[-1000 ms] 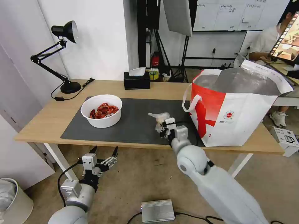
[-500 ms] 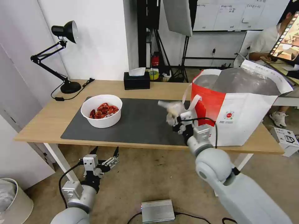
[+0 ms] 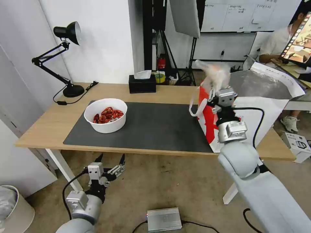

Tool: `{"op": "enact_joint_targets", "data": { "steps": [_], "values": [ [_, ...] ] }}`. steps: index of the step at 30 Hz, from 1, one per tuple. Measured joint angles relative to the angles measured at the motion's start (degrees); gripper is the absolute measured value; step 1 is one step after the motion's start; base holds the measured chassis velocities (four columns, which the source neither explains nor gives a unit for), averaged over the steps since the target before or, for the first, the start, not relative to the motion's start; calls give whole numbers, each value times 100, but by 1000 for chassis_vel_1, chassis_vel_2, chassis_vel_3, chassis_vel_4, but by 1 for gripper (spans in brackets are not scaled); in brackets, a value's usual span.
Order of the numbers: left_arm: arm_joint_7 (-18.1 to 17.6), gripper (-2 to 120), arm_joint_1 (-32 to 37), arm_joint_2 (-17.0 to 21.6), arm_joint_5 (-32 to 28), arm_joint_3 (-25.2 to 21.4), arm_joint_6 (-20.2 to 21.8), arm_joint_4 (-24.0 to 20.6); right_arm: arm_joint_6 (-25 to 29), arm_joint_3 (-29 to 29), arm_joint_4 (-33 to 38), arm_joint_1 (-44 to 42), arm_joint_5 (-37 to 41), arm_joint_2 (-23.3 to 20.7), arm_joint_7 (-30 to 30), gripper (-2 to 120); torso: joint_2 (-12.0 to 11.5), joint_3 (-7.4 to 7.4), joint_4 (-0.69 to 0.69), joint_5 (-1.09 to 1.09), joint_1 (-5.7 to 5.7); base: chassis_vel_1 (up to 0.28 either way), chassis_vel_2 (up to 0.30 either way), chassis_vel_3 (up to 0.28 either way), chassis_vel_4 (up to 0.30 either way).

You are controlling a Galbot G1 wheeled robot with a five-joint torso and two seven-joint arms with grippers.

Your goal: Pick up the trash from the table and place it into the takeout bag.

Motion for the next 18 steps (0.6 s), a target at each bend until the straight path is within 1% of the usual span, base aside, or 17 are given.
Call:
{"op": "enact_joint_targets", "data": {
  "steps": [6, 10, 13, 14, 18],
  "values": [
    [10, 100, 99, -47, 48, -32, -28, -22, -198, 91, -182, 69, -12, 130, 288, 7, 0, 0, 1, 0, 0, 0, 0, 0, 0],
    [21, 100, 149, -57, 63, -48, -31, -88, -372, 152, -213, 140, 263, 121, 410, 7, 0, 0, 0, -1, 0, 0, 0, 0, 0],
    [23, 100, 167, -69, 63, -55, -27, -119, -557, 229, -212, 208, 697, 47, 528, 7, 0, 0, 0, -1, 0, 0, 0, 0, 0],
    [23, 100, 167, -69, 63, -55, -27, -119, -557, 229, -212, 208, 697, 47, 528, 7, 0, 0, 0, -1, 0, 0, 0, 0, 0],
    [24, 100, 191, -83, 71, -56, -27, -120, -714, 312, -190, 241, 1115, 3, 627, 7, 0, 0, 0, -1, 0, 0, 0, 0, 0]
  ]
}}
